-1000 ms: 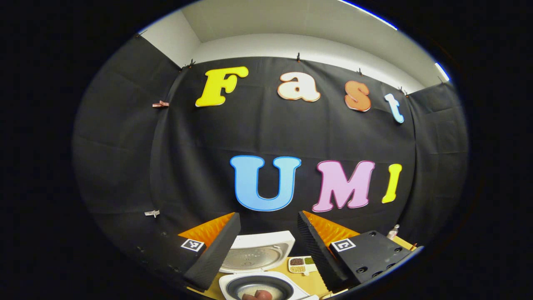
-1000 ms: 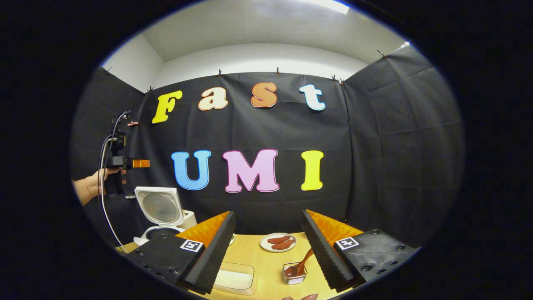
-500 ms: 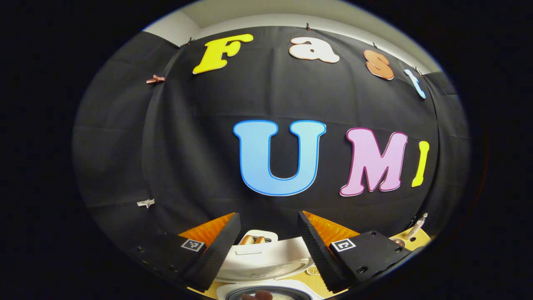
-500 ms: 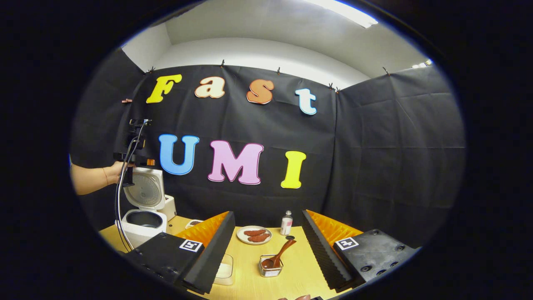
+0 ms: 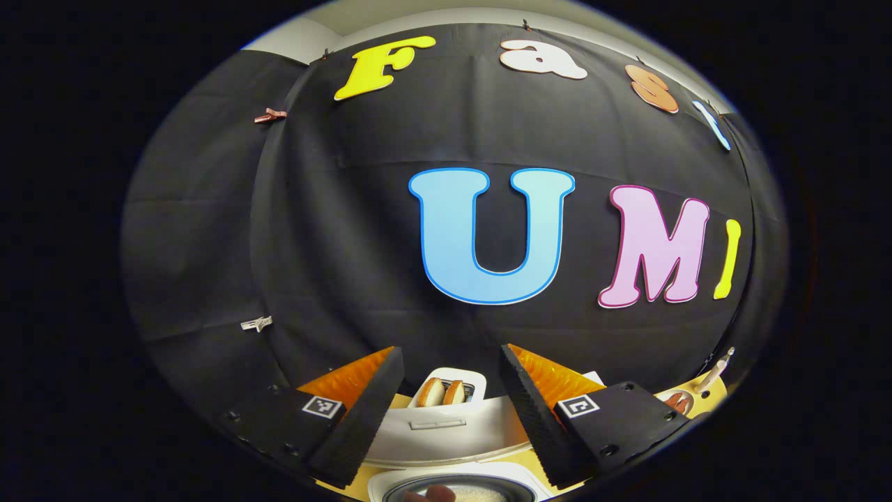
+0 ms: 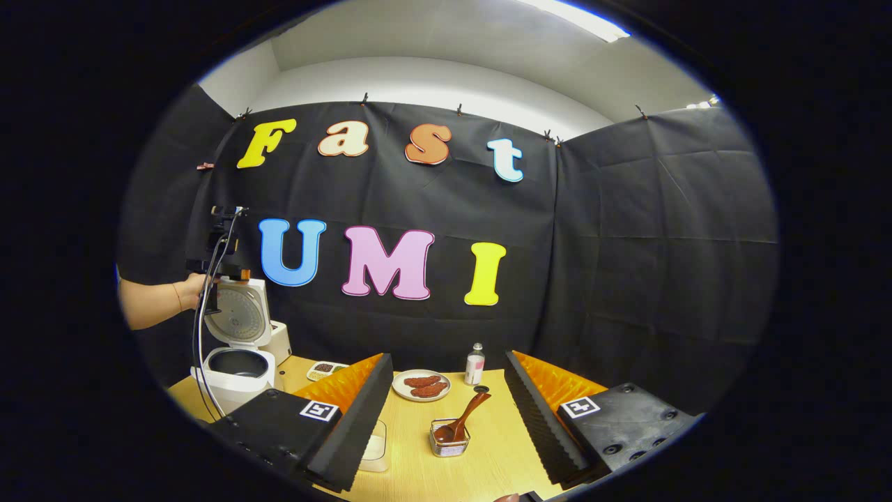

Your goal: Close the left gripper, press the button to open the rice cooker; take a wooden spoon from the chopstick holder with the right hand, scoop a spoonful of rice and pour it into the rice cooker, then put the wooden spoon back into the chopstick holder.

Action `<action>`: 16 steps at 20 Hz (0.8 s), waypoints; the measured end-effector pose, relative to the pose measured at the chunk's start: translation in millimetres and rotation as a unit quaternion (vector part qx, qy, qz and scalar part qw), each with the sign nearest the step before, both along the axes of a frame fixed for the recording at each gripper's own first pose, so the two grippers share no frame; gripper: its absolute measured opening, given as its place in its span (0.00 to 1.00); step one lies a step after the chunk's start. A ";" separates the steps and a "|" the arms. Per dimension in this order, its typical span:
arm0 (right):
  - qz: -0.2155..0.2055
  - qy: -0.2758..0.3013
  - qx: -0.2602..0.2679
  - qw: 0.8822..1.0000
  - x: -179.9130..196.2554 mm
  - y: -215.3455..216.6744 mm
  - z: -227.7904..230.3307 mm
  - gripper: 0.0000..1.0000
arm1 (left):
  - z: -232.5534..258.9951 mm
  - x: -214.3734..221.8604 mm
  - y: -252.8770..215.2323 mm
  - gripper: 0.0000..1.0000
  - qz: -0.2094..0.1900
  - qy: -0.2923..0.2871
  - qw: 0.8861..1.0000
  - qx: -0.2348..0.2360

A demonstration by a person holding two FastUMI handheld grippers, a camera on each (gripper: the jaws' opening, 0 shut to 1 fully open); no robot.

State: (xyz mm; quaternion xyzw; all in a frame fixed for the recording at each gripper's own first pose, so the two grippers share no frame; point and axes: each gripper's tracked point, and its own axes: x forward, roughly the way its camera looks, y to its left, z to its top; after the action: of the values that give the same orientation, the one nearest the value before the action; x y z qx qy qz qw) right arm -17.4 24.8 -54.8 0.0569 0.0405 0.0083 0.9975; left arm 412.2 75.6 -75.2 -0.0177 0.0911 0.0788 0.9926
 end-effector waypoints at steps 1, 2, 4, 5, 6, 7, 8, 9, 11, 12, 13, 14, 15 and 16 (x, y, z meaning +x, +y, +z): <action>0.002 0.001 0.006 1.000 -1.1 -0.6 1.0 0.99 | -0.4 -5.6 -2.1 0.97 0.000 0.000 1.000 -0.001; 0.002 -0.002 0.012 1.000 -3.0 -0.8 3.1 0.99 | -0.5 -12.0 -5.2 0.97 -0.001 0.000 1.000 -0.001; 0.003 -0.007 0.017 1.000 -7.8 -4.7 5.5 0.99 | -4.5 -29.1 -12.1 0.97 -0.002 0.003 1.000 -0.001; 0.005 -0.005 0.014 1.000 -11.4 -7.1 3.6 0.99 | -8.5 -40.5 -18.2 0.97 -0.004 0.005 1.000 -0.003; 0.008 -0.002 0.011 1.000 -13.4 -8.6 1.9 0.99 | -13.5 -54.9 -22.5 0.97 -0.008 0.008 1.000 -0.005; 0.013 0.001 0.007 1.000 -15.7 -9.7 1.5 0.99 | -18.6 -67.9 -28.6 0.97 -0.010 0.013 1.000 -0.008; 0.016 0.001 0.005 1.000 -16.0 -11.8 2.5 0.99 | -26.6 -81.4 -34.7 0.97 -0.011 0.019 1.000 -0.012; 0.019 0.000 0.005 1.000 -16.1 -14.6 3.3 0.99 | -35.0 -95.9 -40.2 0.97 -0.013 0.026 0.999 -0.015; 0.026 0.000 0.012 1.000 -15.4 -14.2 4.0 0.99 | -55.7 -124.1 -53.3 0.97 -0.020 0.037 0.999 -0.023; 0.031 0.001 0.014 0.999 -15.6 -14.1 3.4 0.99 | -68.5 -137.2 -59.5 0.97 -0.024 0.045 0.998 -0.030; 0.033 0.003 0.013 0.999 -16.3 -14.5 2.8 0.99 | -82.4 -149.5 -64.4 0.96 -0.027 0.056 0.997 -0.038; 0.035 0.003 0.012 0.999 -15.8 -15.0 2.5 0.99 | -97.9 -160.6 -68.3 0.96 -0.027 0.068 0.996 -0.049; 0.038 0.002 0.014 0.999 -16.1 -14.0 3.1 0.99 | -112.0 -170.4 -71.1 0.96 -0.024 0.080 0.995 -0.060; 0.041 0.003 0.017 0.999 -15.7 -11.0 2.6 0.99 | -126.9 -178.7 -71.3 0.96 -0.017 0.094 0.993 -0.065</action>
State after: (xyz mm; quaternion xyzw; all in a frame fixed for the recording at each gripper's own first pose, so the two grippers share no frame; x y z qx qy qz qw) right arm -33.1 13.9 -52.2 0.0726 0.0453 0.0497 0.9951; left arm 233.6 4.3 -202.1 -0.0734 0.1896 0.0576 0.9774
